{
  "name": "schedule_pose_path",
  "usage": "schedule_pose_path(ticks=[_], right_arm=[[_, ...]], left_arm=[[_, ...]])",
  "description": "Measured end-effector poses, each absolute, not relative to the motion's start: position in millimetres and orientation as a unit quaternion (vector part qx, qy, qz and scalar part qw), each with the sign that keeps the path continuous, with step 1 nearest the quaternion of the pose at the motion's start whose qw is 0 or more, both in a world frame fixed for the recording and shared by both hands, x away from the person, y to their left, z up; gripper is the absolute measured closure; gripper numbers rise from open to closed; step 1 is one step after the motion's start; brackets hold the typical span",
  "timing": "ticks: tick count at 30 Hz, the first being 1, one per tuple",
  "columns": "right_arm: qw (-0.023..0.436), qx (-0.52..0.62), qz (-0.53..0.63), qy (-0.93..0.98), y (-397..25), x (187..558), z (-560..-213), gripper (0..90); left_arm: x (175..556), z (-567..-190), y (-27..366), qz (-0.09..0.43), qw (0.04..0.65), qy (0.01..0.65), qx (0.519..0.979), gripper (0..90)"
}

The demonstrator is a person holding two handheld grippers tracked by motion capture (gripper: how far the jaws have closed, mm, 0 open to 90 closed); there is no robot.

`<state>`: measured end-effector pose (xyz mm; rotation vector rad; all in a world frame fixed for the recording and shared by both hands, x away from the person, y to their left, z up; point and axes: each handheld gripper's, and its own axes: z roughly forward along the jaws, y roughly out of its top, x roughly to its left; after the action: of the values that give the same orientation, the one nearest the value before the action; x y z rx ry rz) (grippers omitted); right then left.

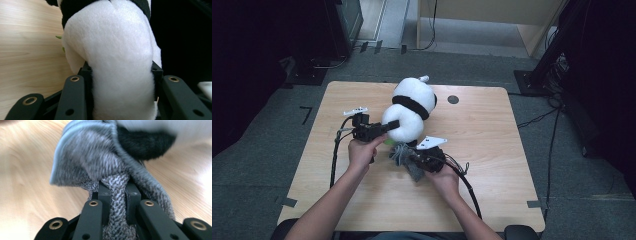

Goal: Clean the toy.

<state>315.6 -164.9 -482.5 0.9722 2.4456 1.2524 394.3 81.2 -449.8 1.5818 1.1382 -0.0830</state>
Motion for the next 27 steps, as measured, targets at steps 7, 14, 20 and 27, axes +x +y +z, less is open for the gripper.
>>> schedule_pose_path(ticks=[7,14,20,27], right_arm=[[0.142,0.289,0.485,0.813,-157,300,-448,80.6],[0.167,0.283,0.494,0.805,-148,301,-448,80.8],[0.176,0.276,0.457,0.827,-139,306,-465,81.4],[0.148,0.296,0.452,0.828,-147,313,-476,81.4]], left_arm=[[394,-458,75,-0.035,0.542,0.484,0.686,56.6],[385,-454,58,-0.069,0.550,0.468,0.688,56.7],[384,-454,57,-0.079,0.548,0.472,0.686,56.9],[387,-457,60,-0.071,0.539,0.473,0.693,57.0]])
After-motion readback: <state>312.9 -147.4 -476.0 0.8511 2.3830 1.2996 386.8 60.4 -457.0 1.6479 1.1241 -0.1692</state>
